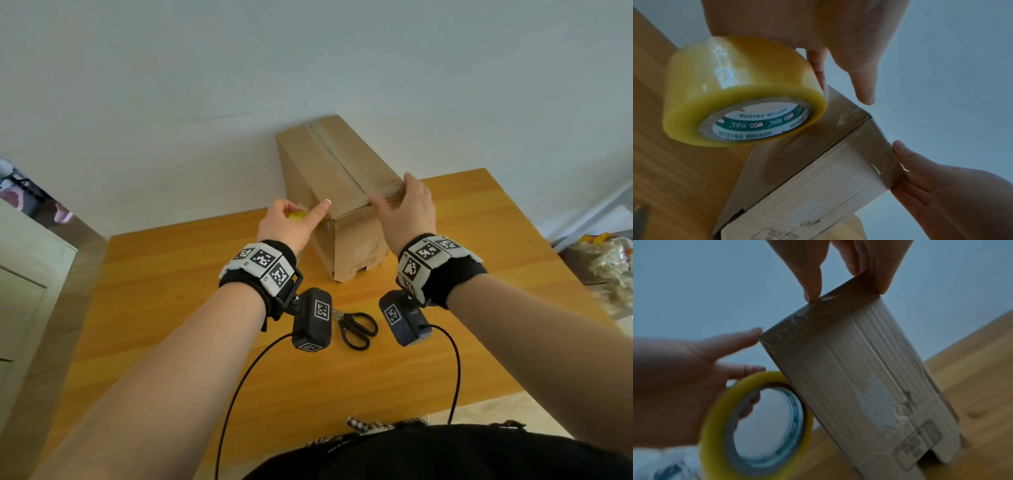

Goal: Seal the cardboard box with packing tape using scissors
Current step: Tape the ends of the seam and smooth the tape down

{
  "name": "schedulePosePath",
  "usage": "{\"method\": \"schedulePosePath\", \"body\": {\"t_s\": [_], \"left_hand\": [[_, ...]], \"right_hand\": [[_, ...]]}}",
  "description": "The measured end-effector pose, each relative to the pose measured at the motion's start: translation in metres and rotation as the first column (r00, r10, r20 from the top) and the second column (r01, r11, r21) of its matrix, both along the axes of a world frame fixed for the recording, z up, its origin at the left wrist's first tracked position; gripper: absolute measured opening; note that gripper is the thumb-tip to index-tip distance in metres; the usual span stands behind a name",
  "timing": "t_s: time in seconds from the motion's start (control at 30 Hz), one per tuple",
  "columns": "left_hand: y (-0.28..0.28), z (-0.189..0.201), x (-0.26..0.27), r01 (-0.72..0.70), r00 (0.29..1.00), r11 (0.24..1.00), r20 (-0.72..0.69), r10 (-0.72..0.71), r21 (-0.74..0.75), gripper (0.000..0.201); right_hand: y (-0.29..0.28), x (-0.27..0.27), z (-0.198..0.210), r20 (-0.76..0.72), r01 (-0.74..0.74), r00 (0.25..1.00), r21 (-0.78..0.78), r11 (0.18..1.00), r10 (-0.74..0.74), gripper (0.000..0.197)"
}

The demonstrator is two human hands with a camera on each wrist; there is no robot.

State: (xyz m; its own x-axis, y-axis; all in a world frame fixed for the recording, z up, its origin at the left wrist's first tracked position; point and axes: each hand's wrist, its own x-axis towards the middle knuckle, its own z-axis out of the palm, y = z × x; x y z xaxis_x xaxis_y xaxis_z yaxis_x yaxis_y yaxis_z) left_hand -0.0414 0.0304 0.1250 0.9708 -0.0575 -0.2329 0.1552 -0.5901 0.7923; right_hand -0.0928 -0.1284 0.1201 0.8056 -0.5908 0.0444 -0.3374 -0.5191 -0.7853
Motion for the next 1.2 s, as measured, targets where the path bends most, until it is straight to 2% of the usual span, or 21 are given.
{"method": "schedulePosePath", "body": {"t_s": [0.1,0.17,0.23,0.3,0.43,0.6,0.63,0.7,0.73,0.8,0.87,0.97,1.07,1.2], "left_hand": [[-0.002,-0.001,0.002,0.006,1.0,1.0,-0.017,-0.006,0.029,0.062],[-0.002,-0.002,0.005,-0.002,0.999,1.0,-0.037,0.003,0.028,0.066],[-0.001,-0.002,0.007,-0.012,0.998,1.0,-0.053,0.013,0.025,0.068],[-0.001,-0.001,0.009,-0.013,0.999,0.999,-0.052,0.015,0.031,0.067],[-0.003,-0.003,0.008,-0.021,0.998,0.999,-0.053,0.023,0.029,0.066],[-0.003,-0.002,0.007,-0.04,0.996,0.999,-0.085,0.041,0.017,0.071],[-0.004,-0.001,0.007,-0.04,0.995,0.999,-0.086,0.041,0.02,0.072],[-0.006,0.0,0.005,-0.036,0.996,0.999,-0.082,0.038,0.029,0.072],[-0.008,0.0,0.004,-0.031,0.996,0.999,-0.08,0.033,0.035,0.072],[-0.012,-0.001,0.001,-0.016,0.997,0.999,-0.076,0.02,0.045,0.073],[-0.016,-0.001,-0.002,-0.007,0.998,0.999,-0.068,0.01,0.043,0.074],[-0.019,0.001,-0.006,0.018,0.997,0.999,-0.08,-0.016,0.034,0.072],[-0.016,0.004,-0.007,0.052,0.993,0.998,-0.104,-0.047,0.042,0.069],[-0.004,0.01,-0.004,0.012,0.995,0.999,-0.095,-0.008,0.033,0.061]], "right_hand": [[-0.005,0.001,-0.002,0.061,0.118,0.989,0.183,0.976,-0.131,0.069],[-0.011,0.001,-0.005,0.087,0.159,0.979,0.254,0.954,-0.186,0.052],[-0.019,0.002,-0.01,0.113,0.166,0.971,0.315,0.934,-0.211,0.035],[-0.026,0.004,-0.015,0.124,0.177,0.961,0.403,0.898,-0.245,0.028],[-0.033,0.006,-0.023,0.134,0.161,0.945,0.606,0.779,-0.299,0.012],[-0.036,0.002,-0.022,0.143,0.112,0.94,0.729,0.675,-0.31,0.01],[-0.037,0.002,-0.021,0.146,0.115,0.941,0.713,0.692,-0.306,0.011],[-0.036,0.004,-0.017,0.127,0.142,0.961,0.531,0.835,-0.245,0.016],[-0.034,0.005,-0.015,0.111,0.145,0.973,0.392,0.908,-0.203,0.026],[-0.027,0.009,-0.008,0.109,0.089,0.988,0.17,0.981,-0.109,0.049],[-0.018,0.013,-0.002,0.084,0.026,0.996,-0.006,1.0,-0.026,0.074],[-0.011,0.018,0.002,-0.105,-0.057,0.994,-0.224,0.973,0.034,0.095],[-0.017,0.02,0.002,-0.205,-0.124,0.977,-0.301,0.946,0.062,0.097],[-0.033,0.02,0.007,-0.301,-0.251,0.94,-0.284,0.925,0.162,0.088]]}}
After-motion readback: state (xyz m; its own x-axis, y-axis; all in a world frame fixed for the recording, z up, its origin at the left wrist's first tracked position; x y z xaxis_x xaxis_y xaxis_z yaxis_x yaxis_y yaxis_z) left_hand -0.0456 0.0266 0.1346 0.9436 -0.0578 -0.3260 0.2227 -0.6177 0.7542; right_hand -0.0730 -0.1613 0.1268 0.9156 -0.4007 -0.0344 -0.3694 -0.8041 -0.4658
